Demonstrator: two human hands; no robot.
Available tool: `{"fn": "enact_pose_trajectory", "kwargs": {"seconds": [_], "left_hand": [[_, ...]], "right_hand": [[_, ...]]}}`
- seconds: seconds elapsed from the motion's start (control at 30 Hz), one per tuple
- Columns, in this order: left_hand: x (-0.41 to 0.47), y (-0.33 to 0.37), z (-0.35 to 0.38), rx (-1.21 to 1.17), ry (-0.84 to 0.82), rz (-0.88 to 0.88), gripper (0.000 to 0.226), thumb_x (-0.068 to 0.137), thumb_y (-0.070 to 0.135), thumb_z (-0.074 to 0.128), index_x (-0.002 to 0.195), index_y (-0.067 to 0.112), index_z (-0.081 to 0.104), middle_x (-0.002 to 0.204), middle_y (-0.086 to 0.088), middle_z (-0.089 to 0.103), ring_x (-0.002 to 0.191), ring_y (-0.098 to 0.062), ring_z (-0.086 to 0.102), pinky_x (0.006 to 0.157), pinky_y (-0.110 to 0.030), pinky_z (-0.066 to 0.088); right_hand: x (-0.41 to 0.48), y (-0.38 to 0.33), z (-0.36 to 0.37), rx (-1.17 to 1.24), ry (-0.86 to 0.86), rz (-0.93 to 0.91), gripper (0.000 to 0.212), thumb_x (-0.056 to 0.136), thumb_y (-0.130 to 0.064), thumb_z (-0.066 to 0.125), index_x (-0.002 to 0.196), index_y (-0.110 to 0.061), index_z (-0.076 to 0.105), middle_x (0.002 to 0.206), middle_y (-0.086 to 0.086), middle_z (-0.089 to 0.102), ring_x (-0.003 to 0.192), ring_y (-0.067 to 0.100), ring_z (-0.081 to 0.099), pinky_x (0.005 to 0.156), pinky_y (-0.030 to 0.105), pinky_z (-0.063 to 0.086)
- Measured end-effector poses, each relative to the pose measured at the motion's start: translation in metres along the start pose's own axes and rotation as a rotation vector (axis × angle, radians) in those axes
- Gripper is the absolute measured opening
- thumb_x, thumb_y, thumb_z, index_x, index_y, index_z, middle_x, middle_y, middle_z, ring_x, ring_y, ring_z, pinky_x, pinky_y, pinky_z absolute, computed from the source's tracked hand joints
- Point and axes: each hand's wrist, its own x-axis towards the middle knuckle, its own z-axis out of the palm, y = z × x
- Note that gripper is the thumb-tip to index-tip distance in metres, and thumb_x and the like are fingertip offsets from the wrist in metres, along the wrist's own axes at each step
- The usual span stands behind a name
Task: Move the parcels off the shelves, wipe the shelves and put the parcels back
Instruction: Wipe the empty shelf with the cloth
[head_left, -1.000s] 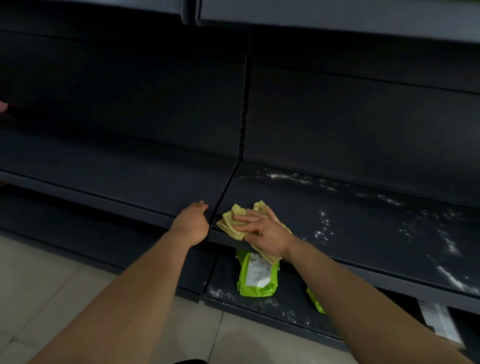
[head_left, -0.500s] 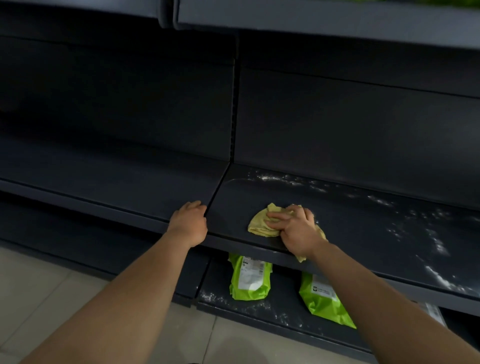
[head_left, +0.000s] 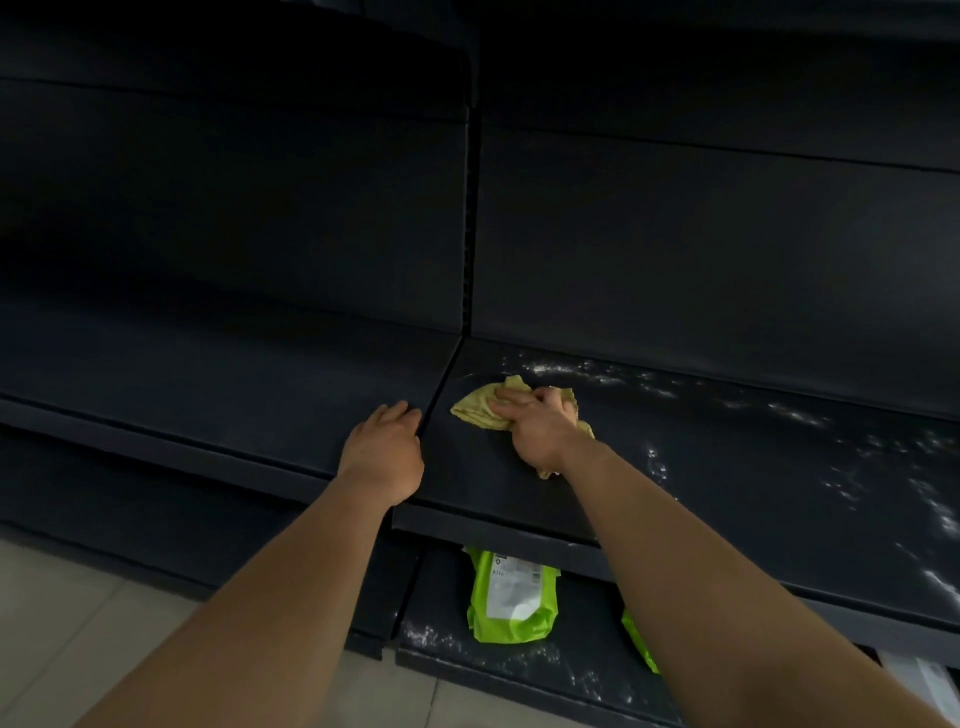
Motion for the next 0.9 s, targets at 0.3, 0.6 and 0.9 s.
{"fn": "enact_pose_trajectory", "kwargs": {"seconds": [0.3, 0.6, 0.9], "left_hand": [[0.023, -0.002, 0.002, 0.034, 0.006, 0.044, 0.048, 0.103, 0.025, 0.026, 0.151, 0.021, 0.021, 0.159, 0.001, 0.015, 0.145, -0.019, 0.016, 0.118, -0.033, 0.016], [0.035, 0.011, 0.003, 0.183, 0.037, -0.046, 0.049, 0.101, 0.034, 0.026, 0.149, 0.031, 0.021, 0.155, 0.010, 0.020, 0.132, -0.024, 0.026, 0.107, -0.046, 0.028], [0.045, 0.020, 0.013, 0.259, 0.083, -0.092, 0.061, 0.096, 0.024, 0.038, 0.151, 0.029, 0.012, 0.154, 0.006, 0.018, 0.132, -0.028, 0.022, 0.104, -0.051, 0.029]], "right_hand": [[0.021, 0.006, -0.002, 0.221, 0.178, -0.034, 0.065, 0.088, -0.005, 0.040, 0.137, -0.048, 0.040, 0.152, -0.009, 0.033, 0.135, 0.030, 0.023, 0.113, 0.039, 0.012], [0.062, -0.004, -0.004, -0.088, -0.042, -0.076, 0.046, 0.101, -0.041, 0.020, 0.147, -0.047, 0.023, 0.160, -0.015, 0.009, 0.146, 0.022, 0.001, 0.118, 0.041, -0.003], [0.096, 0.001, -0.008, -0.120, 0.009, 0.093, 0.051, 0.101, -0.039, 0.016, 0.152, -0.038, 0.008, 0.162, -0.005, -0.002, 0.148, 0.027, -0.008, 0.118, 0.047, -0.009]]}}
